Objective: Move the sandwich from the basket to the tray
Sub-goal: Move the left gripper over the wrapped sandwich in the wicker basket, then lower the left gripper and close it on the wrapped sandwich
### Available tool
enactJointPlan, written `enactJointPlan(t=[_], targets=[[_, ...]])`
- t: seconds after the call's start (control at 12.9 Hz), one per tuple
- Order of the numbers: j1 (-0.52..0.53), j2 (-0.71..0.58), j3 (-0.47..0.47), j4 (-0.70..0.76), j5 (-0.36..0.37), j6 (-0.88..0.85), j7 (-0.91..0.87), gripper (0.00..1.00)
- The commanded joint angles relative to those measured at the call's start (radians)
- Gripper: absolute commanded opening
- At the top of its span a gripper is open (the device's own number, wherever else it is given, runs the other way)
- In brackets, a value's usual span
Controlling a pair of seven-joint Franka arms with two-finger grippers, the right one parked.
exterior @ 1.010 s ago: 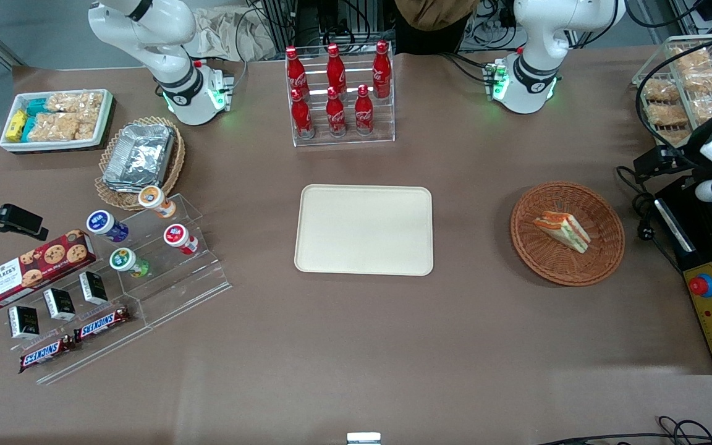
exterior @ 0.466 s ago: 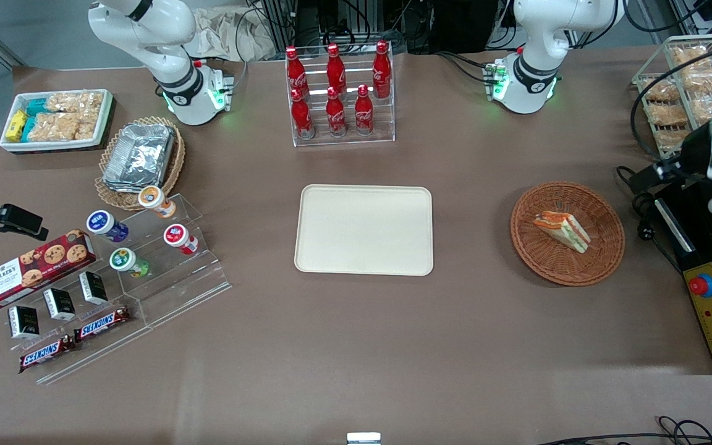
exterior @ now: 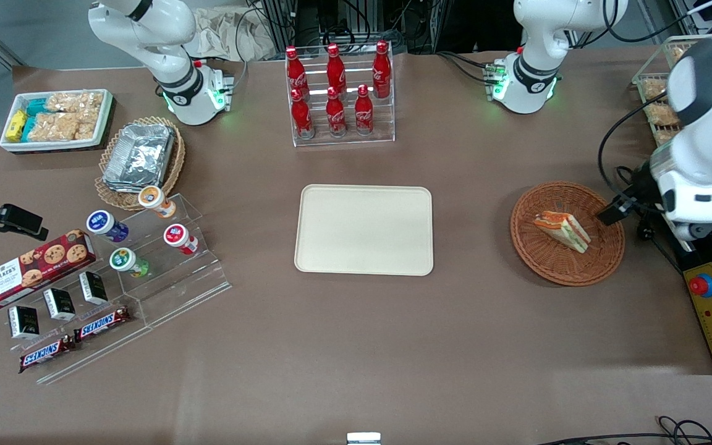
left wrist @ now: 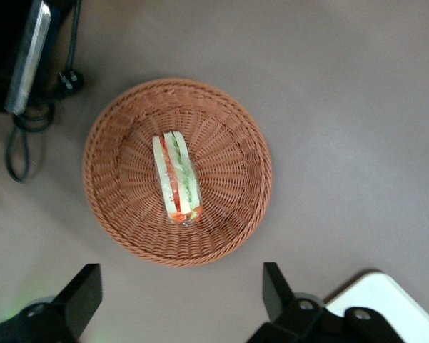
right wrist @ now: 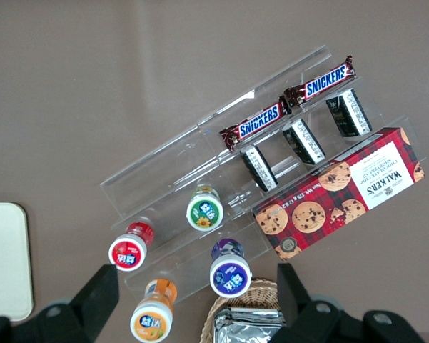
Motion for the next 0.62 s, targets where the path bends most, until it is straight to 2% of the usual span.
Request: enactJointPlan(t=[0.0,0.54], targets=[[0.000,-0.076,-0.019,-0.255,0.016,0.246,-0.167,1.00],[0.009,0.005,-0.013,-0.438,0.016,0.556,-0.269,1.00]])
